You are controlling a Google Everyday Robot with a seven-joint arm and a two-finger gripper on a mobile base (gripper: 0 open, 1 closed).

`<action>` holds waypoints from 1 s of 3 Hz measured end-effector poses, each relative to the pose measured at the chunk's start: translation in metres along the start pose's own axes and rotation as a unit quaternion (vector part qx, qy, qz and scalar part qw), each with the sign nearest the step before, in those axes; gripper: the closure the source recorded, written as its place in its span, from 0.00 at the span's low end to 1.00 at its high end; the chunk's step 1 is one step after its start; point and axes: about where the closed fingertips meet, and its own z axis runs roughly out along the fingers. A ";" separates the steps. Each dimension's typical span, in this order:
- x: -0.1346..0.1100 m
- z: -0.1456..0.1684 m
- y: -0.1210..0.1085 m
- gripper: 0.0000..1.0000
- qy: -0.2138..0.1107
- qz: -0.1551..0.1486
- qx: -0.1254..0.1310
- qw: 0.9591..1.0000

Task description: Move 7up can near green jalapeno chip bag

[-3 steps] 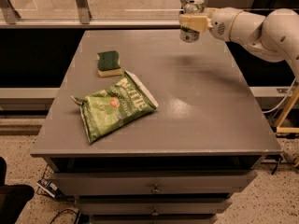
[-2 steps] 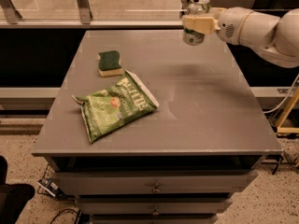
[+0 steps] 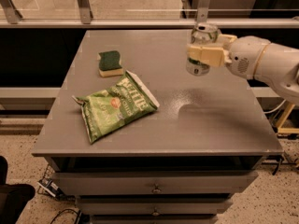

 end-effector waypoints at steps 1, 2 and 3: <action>0.032 -0.023 0.034 1.00 0.009 0.011 -0.003 1.000; 0.061 -0.035 0.060 1.00 0.019 0.017 -0.011 1.000; 0.083 -0.038 0.075 0.99 0.025 0.011 -0.030 0.999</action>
Offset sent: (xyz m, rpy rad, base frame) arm -0.1040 0.0232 -0.0914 -0.0038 0.0783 0.0317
